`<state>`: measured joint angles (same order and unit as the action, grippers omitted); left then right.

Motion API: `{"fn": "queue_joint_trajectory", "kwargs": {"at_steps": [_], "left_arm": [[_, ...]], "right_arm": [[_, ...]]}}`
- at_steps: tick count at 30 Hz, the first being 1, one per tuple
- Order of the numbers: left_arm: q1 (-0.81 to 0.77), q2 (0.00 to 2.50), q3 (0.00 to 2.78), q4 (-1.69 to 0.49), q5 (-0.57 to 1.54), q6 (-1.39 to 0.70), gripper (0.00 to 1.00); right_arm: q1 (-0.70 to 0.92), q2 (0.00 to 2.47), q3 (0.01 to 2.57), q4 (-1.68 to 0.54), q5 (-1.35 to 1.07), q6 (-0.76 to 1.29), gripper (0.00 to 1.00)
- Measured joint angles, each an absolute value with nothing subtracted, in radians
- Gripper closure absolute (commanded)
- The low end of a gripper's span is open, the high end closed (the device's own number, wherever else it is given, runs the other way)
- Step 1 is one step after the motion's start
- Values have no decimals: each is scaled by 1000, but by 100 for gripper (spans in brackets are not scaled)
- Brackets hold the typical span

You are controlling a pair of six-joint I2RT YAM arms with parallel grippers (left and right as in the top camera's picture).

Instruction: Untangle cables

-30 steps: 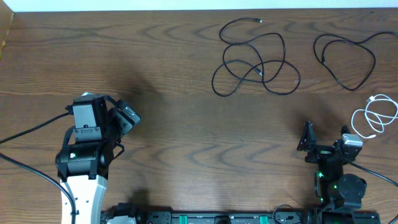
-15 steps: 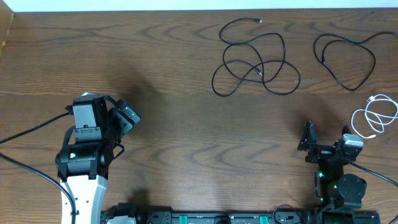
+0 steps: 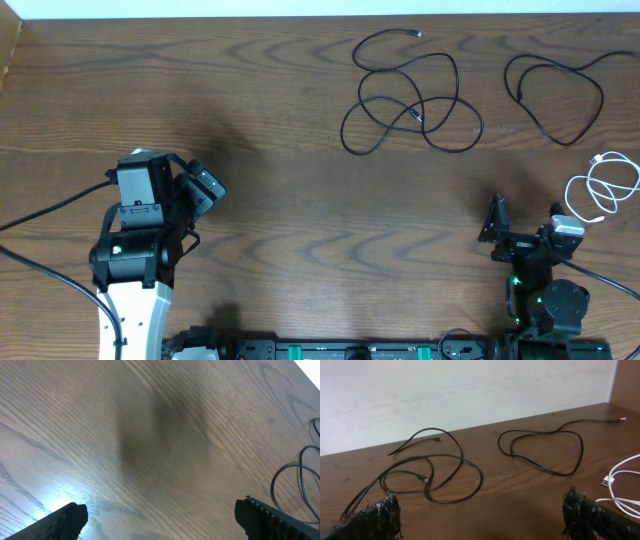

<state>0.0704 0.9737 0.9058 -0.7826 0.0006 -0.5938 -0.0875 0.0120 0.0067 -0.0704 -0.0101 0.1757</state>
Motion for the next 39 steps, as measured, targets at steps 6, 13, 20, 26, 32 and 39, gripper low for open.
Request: {"fn": "queue_joint_trajectory", "kwargs": {"at_steps": [6,13,20,26,32,39], "left_arm": [[70,973,904,-782,0,-594,0],[69,817,809,-754,-3,-593,0],[12,517,676,-675,-3,-529,0],[11,298,572,-668,-2,-509,0],[14,149,456,-525,50,-432,0],[26,37,318,-393,116,-363,0]], "right_arm": [[-88,12,7,-70,-10,176,1],[-88,12,7,-71,-7,176,1],[-88,12,7,-71,-7,176,1],[-88,12,7,-71,-7,176,1],[-88,12,7,-71,-6,176,1],[-88,12,7,-71,-7,176,1]]}}
